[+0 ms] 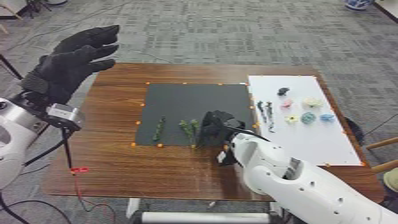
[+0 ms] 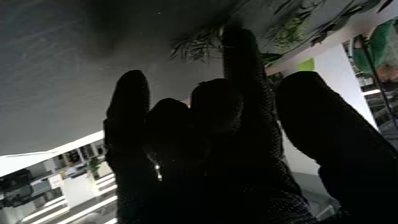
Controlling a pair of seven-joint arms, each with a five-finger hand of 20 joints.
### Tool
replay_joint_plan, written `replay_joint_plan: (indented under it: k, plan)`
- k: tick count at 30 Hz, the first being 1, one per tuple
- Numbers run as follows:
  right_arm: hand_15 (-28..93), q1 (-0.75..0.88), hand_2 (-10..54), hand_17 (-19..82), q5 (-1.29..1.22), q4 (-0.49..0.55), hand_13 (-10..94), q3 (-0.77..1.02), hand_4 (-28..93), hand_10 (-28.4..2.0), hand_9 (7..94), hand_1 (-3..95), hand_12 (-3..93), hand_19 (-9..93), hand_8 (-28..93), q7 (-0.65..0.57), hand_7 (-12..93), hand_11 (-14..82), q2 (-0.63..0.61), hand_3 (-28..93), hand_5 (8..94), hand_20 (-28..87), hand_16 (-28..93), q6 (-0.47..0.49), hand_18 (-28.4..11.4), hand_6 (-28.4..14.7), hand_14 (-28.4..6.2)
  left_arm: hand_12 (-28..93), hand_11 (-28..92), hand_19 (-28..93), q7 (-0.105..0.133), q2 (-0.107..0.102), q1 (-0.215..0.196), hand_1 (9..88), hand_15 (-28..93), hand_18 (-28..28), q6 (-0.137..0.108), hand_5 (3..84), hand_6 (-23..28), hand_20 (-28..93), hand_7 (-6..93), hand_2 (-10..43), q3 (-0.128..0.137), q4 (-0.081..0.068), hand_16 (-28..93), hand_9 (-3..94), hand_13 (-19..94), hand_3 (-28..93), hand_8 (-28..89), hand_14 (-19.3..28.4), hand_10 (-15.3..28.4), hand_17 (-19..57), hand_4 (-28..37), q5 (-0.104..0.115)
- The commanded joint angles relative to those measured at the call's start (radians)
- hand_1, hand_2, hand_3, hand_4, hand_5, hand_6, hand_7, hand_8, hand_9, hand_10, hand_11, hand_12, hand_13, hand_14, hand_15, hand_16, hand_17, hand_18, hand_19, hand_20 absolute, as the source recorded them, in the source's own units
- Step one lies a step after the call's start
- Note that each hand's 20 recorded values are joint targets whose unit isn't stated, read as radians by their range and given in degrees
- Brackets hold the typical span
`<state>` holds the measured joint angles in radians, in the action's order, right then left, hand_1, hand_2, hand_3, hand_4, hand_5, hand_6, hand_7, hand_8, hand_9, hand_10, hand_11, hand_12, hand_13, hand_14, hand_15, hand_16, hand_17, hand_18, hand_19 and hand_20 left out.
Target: Arrange flowers
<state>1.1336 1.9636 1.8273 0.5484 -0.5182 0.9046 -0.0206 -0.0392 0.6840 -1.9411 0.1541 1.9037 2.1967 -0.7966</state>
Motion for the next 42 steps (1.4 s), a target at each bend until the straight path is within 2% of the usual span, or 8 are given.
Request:
replay_joint_plan:
  k: [1,11,22,24,27,29,32,42]
  plan:
    - [82,-0.014,7.6,28,0.016,-0.003,69,0.002,-11,-12.7,73.3,20.9,59.6,75,-11,-0.014,18,55.2,0.043,93,68.3,44,46,-0.020,-21.1,-3.1,-12.6,19,20,33,0.000,0.004,0.008,25.2,37,19.2,-0.003,19.1,1.4,11,19.9,-9.3,-0.008,-0.005,-6,11.5,3,63,-9,10.6,7.7,-12.3,-28.3,0.004]
    - [81,-0.046,7.1,28,0.066,0.021,68,-0.018,-13,-12.9,70.6,20.9,60.9,74,-11,-0.039,18,54.7,0.038,93,64.2,43,47,-0.140,-20.8,-3.5,-12.8,19,20,33,0.000,0.007,0.005,25.2,37,19.1,-0.005,19.1,1.4,11,19.7,-9.2,-0.011,-0.006,-6,11.4,3,63,-9,10.6,7.7,-12.2,-28.3,0.003]
    - [81,0.033,7.4,27,0.053,0.128,65,0.104,-15,-14.5,67.3,19.4,52.8,74,-10,-0.050,17,58.9,-0.082,92,60.9,44,47,-0.262,-21.0,-4.7,-13.1,19,20,33,-0.003,0.019,-0.016,25.3,37,19.1,-0.007,19.0,1.3,11,20.0,-9.2,0.001,-0.002,-6,11.5,3,63,-9,10.6,7.6,-12.3,-28.3,0.005]
    - [81,0.143,7.4,27,-0.065,0.173,65,0.256,-15,-14.4,67.2,19.3,52.2,74,-10,0.074,17,59.2,-0.099,92,60.9,44,46,-0.175,-21.0,-4.5,-13.0,19,20,33,-0.003,0.019,-0.017,25.3,37,19.1,-0.006,19.0,1.4,11,20.0,-9.2,0.001,-0.001,-6,11.4,3,63,-9,10.6,7.7,-12.3,-28.3,0.004]
    - [81,0.295,5.3,27,-0.274,0.197,65,0.502,-14,-13.4,68.1,23.7,61.6,74,-11,0.308,19,53.8,-0.101,93,61.9,44,46,0.116,-20.7,-3.4,-12.9,19,20,33,-0.002,0.016,-0.023,25.4,37,19.1,-0.006,19.1,1.4,11,19.9,-9.1,0.007,0.001,-6,11.4,3,63,-9,10.5,7.7,-12.3,-28.3,0.003]
    - [81,0.344,3.4,27,-0.323,0.189,65,0.596,-11,-12.5,69.6,26.8,67.1,74,-11,0.396,19,49.5,-0.096,93,62.2,44,46,0.319,-20.6,-2.3,-13.1,19,20,33,-0.003,0.012,-0.025,25.3,37,19.1,-0.009,19.1,1.4,11,19.9,-9.1,0.011,0.002,-6,11.4,3,63,-9,10.5,7.6,-12.3,-28.3,0.006]
    - [81,0.358,2.9,26,-0.402,0.161,65,0.617,-9,-12.1,70.8,30.1,72.7,73,-11,0.447,19,44.7,-0.104,93,59.5,44,46,0.478,-20.5,0.3,-13.7,19,20,33,-0.001,0.013,-0.029,25.4,37,19.1,-0.013,19.0,1.3,11,20.0,-9.1,0.016,0.003,-6,11.4,3,63,-9,10.5,7.7,-12.4,-28.3,0.006]
    - [82,0.317,4.7,26,-0.277,0.128,66,0.500,-7,-12.4,71.7,29.6,70.8,73,-13,0.464,17,46.0,-0.107,93,53.2,44,46,0.536,-21.0,1.6,-14.2,19,20,33,0.000,0.010,-0.020,25.2,37,19.1,-0.013,19.1,1.4,11,19.8,-9.2,0.012,0.002,-6,11.5,3,63,-9,10.6,7.7,-12.4,-28.3,0.006]
